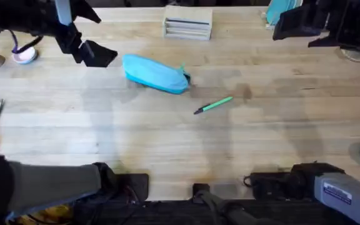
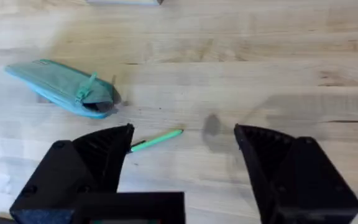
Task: Unzip the bag, pick up the pens from the table one at a time and place them inside, then zip the bag closed.
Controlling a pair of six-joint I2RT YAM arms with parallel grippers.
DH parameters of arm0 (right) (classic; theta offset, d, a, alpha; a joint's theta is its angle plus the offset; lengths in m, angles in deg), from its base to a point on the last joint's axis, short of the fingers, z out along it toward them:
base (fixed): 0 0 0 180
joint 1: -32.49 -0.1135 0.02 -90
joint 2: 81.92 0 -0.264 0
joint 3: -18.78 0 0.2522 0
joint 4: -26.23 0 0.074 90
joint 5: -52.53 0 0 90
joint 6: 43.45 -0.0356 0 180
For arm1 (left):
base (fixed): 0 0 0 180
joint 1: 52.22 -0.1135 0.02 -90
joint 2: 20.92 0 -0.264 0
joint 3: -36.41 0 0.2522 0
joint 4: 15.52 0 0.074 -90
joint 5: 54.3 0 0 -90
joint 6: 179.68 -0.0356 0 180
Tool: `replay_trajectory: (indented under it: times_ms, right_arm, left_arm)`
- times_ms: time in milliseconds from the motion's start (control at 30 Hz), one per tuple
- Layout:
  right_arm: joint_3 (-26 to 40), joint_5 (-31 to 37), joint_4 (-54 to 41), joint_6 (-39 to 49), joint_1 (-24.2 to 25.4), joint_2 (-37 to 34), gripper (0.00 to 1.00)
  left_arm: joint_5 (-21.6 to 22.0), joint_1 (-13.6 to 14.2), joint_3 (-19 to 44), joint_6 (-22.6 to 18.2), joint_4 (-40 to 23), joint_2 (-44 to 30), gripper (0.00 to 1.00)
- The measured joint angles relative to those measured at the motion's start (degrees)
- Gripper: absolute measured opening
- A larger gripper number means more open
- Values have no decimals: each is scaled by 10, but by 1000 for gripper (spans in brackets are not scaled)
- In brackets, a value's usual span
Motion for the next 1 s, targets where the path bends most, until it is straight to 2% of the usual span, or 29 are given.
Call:
replay_trajectory:
  times_ms: [200, 367, 567, 767, 1000]
  right_arm:
    - [0, 0, 1, 0, 0, 0, 996]
    - [0, 0, 5, 0, 0, 0, 995]
    - [0, 0, 5, 0, 0, 0, 995]
    - [0, 0, 5, 0, 0, 0, 995]
    - [0, 0, 5, 0, 0, 0, 995]
  left_arm:
    - [-7, 3, 0, -27, -4, -56, 992]
    - [-8, 24, 0, -67, -34, -90, 992]
    - [-8, 39, 0, -110, -27, -120, 992]
    - [-13, 39, 0, -125, 3, -142, 991]
    - [-43, 39, 0, -128, 14, -176, 991]
